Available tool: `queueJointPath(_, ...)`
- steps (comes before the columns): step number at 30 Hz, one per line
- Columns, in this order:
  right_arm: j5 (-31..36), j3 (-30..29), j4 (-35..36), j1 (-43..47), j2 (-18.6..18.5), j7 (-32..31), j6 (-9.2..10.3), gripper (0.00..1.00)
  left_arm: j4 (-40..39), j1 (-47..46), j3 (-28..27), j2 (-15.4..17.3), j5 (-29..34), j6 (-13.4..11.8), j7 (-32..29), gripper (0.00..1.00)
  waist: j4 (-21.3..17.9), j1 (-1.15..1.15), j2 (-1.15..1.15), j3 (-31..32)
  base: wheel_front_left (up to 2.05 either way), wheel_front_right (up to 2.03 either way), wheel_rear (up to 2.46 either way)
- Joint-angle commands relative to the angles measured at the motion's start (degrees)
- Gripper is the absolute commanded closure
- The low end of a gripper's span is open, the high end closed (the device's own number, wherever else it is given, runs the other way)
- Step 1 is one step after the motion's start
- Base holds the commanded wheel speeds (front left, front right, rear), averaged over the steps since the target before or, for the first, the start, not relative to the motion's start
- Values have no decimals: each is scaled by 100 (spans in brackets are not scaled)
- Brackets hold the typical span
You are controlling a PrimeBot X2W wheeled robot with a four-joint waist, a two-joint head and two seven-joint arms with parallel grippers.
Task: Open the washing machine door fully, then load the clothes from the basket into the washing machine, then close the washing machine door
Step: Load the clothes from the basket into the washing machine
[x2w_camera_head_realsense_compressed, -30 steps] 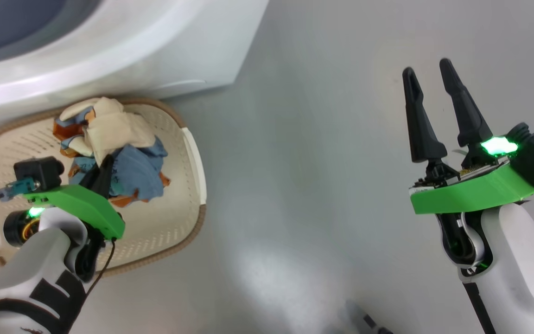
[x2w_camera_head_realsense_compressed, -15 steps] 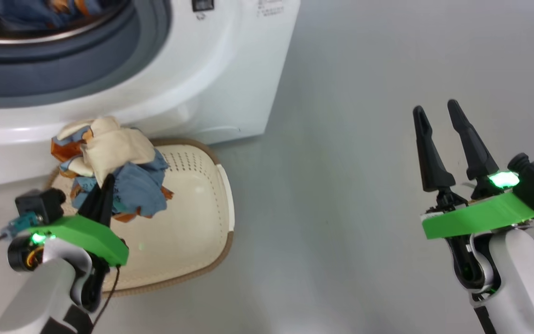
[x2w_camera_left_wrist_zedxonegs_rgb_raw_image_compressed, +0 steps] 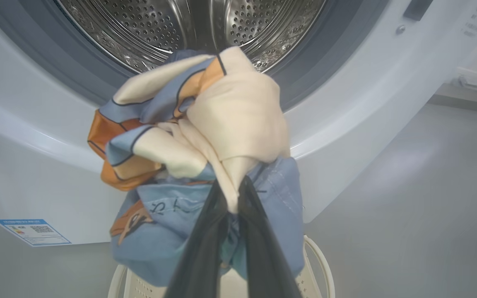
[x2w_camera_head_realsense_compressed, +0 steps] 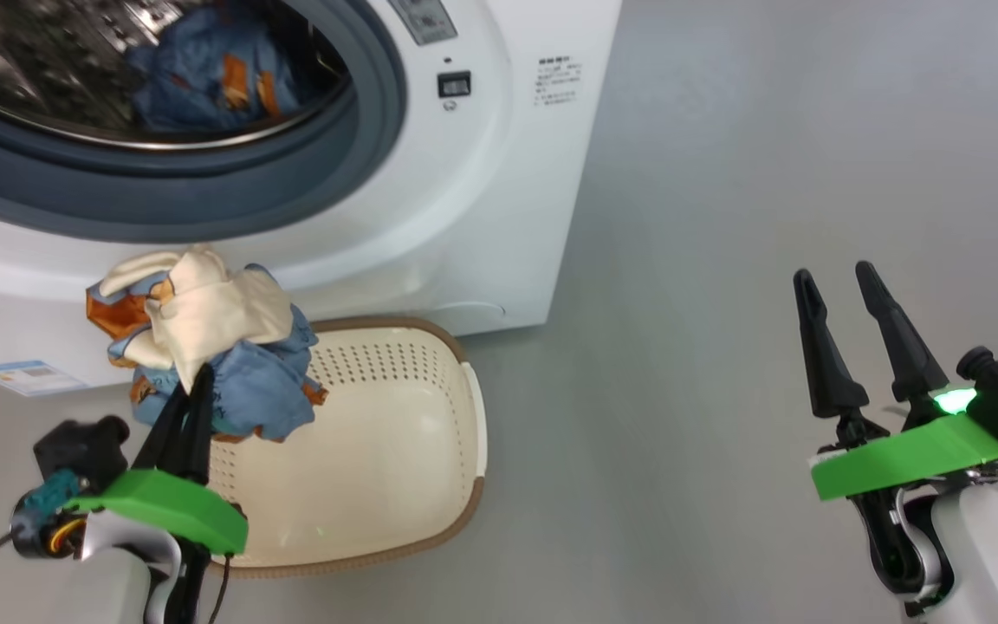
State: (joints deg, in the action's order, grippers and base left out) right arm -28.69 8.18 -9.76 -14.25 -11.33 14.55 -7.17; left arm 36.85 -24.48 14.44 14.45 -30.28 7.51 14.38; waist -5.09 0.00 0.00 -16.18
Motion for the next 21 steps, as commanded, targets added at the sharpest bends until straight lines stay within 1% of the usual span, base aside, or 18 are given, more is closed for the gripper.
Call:
queueJointPath(1, -45, 63, 113, 119, -107, 45, -32, 0, -254, 109, -310, 120, 152, -2, 62, 100, 186, 0, 0, 268, 0, 0, 0)
queueJointPath(8, -65, 53, 106, 349, -202, 45, -32, 0, -1192, 765, -898, -76, 812, -2, 62, 100, 307, 0, 0, 509, 0, 0, 0)
queueJointPath(9, -65, 53, 106, 349, -202, 45, -32, 0, -1192, 765, -898, -76, 812, -2, 62, 100, 307, 0, 0, 509, 0, 0, 0)
queueJointPath(14, -60, 1, 111, 479, -242, 45, -32, 0, -1897, 1252, -1308, -289, 1150, -2, 62, 100, 363, 0, 0, 593, 0, 0, 0)
queueJointPath(21, -60, -75, 134, 609, -243, 45, -32, 0, -2648, 1883, -1657, -587, 1528, -2, 62, 100, 385, 0, 0, 622, 0, 0, 0)
